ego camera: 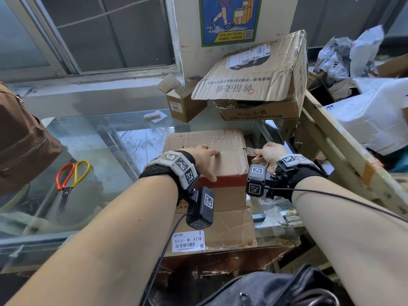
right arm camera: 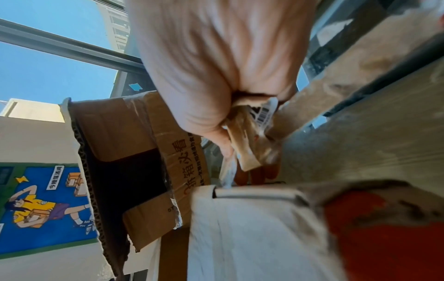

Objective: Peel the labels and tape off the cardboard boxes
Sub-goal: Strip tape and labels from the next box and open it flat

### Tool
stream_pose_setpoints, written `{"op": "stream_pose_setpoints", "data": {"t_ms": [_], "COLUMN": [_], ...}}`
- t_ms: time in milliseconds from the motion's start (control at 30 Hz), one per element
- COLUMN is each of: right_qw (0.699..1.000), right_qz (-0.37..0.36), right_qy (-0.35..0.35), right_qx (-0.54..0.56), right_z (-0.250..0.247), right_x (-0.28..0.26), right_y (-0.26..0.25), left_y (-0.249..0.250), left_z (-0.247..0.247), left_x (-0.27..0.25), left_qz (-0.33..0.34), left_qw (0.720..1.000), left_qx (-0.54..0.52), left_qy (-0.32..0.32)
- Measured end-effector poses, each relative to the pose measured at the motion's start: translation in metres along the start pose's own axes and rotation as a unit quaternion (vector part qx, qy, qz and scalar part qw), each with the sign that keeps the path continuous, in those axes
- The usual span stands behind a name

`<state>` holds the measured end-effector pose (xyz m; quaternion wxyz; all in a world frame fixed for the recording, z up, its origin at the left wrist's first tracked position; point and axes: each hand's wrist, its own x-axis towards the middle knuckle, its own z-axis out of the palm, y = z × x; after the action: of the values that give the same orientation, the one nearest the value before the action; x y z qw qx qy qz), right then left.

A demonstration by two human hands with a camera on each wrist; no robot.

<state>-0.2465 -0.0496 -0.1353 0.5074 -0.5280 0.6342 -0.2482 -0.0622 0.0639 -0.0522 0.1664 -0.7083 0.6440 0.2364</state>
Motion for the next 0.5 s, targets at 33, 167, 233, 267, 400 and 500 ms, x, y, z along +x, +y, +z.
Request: {"op": "stream_pose_setpoints", "data": {"t_ms": [33, 167, 233, 267, 400, 500], "right_qw": [1.000, 0.997, 0.997, 0.996, 0.963, 0.973], "right_qz": [0.000, 0.031, 0.063, 0.091, 0.157, 0.121], "right_qy": [0.005, 0.012, 0.004, -0.018, -0.028, 0.037], "right_qx": [-0.011, -0.070, -0.036, 0.015, 0.217, 0.193], "right_z": [0.003, 0.008, 0.003, 0.000, -0.019, -0.024], "right_x": [0.003, -0.011, -0.023, -0.027, -0.030, -0.024], "right_y": [0.004, 0.005, 0.004, 0.005, 0.007, 0.001], "left_y": [-0.001, -0.005, -0.007, -0.008, -0.009, -0.008], "left_z": [0.001, 0.006, 0.008, 0.009, 0.010, 0.011], "left_x": [0.000, 0.000, 0.000, -0.001, 0.000, 0.001], "left_qz": [0.001, 0.003, 0.005, 0.005, -0.005, -0.022], "left_qw": [1.000, 1.000, 0.999, 0.999, 0.998, 0.996], "left_qx": [-0.005, -0.020, -0.025, -0.026, -0.034, -0.034], "left_qy": [0.003, 0.016, 0.023, 0.029, 0.051, 0.085]}}
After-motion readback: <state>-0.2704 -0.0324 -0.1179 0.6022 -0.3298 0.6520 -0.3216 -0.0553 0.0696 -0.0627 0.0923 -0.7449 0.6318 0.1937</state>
